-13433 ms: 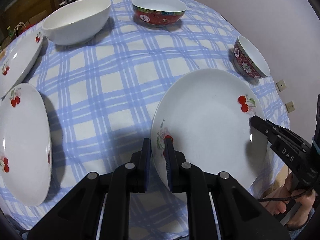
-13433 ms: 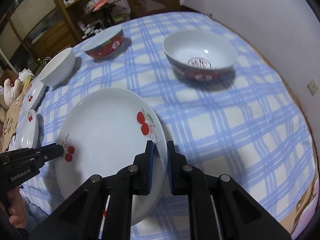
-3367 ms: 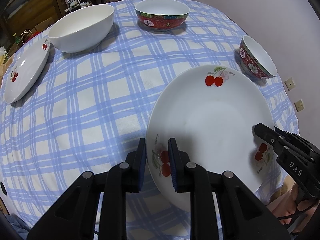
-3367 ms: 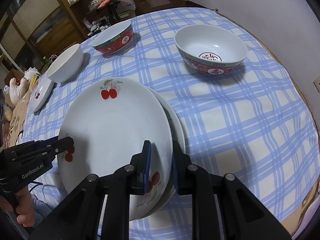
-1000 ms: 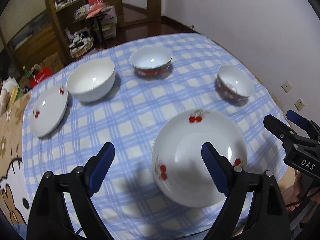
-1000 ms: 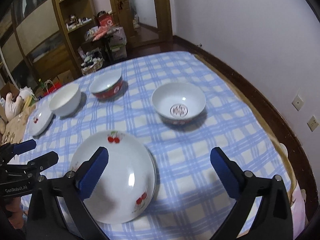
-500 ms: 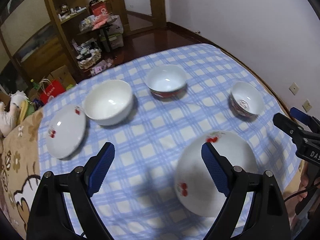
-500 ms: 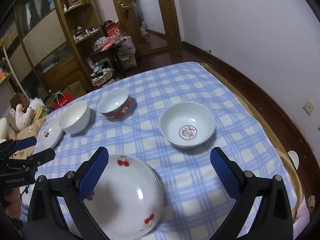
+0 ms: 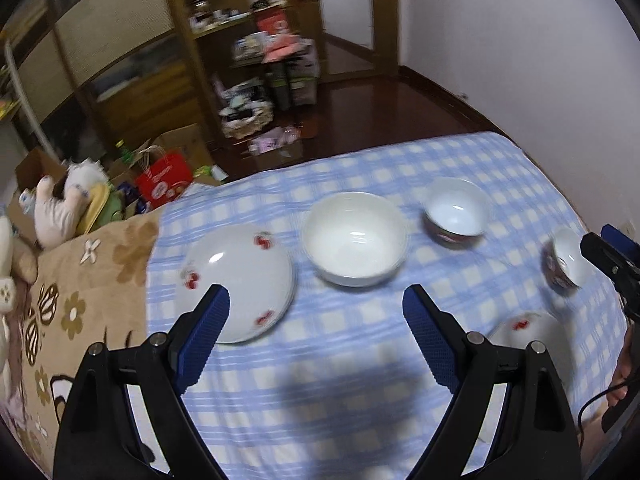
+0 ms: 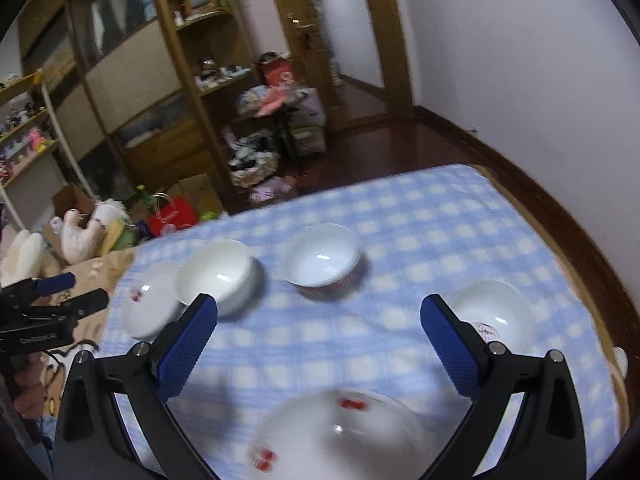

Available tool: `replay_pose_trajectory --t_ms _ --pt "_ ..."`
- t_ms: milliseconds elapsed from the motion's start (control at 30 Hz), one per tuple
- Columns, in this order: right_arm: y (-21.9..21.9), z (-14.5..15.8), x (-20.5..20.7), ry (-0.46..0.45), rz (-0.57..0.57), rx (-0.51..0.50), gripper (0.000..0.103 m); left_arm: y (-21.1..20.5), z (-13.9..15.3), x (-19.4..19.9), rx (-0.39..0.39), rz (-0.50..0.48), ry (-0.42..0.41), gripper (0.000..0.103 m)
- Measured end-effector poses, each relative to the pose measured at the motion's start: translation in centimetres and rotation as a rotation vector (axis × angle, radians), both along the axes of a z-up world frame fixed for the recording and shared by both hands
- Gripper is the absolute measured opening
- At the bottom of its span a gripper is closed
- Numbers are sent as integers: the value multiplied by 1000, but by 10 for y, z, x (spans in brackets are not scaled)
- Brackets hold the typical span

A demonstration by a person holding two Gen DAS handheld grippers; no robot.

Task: Organize plates and bowls
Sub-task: 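Move both tools to a third cherry-print plate on the cloth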

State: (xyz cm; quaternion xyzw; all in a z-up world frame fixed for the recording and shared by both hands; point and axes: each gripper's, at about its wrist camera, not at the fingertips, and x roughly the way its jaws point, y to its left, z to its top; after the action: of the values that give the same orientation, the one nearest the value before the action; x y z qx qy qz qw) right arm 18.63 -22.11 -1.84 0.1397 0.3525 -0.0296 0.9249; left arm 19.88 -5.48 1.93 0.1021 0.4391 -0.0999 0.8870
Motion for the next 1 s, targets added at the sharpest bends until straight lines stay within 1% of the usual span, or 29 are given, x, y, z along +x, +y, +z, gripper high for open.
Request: replay_pose_trajectory --t_ms 67,133,300,333,400,467,567,667,733,833,900,933,1000 --pt "21 2 16 -6 47 1 103 18 -2 6 19 21 -8 87" --pt "42 4 31 -11 90 -12 103 40 -7 13 48 62 -22 87" --pt "92 7 68 -22 192 -51 103 88 -25 31 34 141 -1 87" --pt "103 7 77 -25 210 -64 103 92 -28 32 35 140 -6 87" --pt "119 6 90 -35 241 -77 103 104 -34 34 57 141 -43 87" --pt "137 4 106 -39 275 -87 103 115 -42 40 69 152 -52 87" --pt "158 -4 130 -28 319 -98 101 128 -53 53 50 188 -31 87" --pt "175 -16 153 -10 349 -89 100 138 -69 67 21 218 11 87" --pt "184 -24 167 8 367 -82 97 144 -82 77 -3 221 49 87" --pt "196 -39 189 44 393 -79 95 150 -100 88 -1 242 88 87" --pt "202 -48 202 62 406 -75 94 156 -112 95 -20 262 120 87" --pt "206 -53 209 78 412 -74 90 158 -116 97 -23 268 132 87" --pt "211 -64 223 108 426 -72 88 161 -126 101 -20 278 153 87"
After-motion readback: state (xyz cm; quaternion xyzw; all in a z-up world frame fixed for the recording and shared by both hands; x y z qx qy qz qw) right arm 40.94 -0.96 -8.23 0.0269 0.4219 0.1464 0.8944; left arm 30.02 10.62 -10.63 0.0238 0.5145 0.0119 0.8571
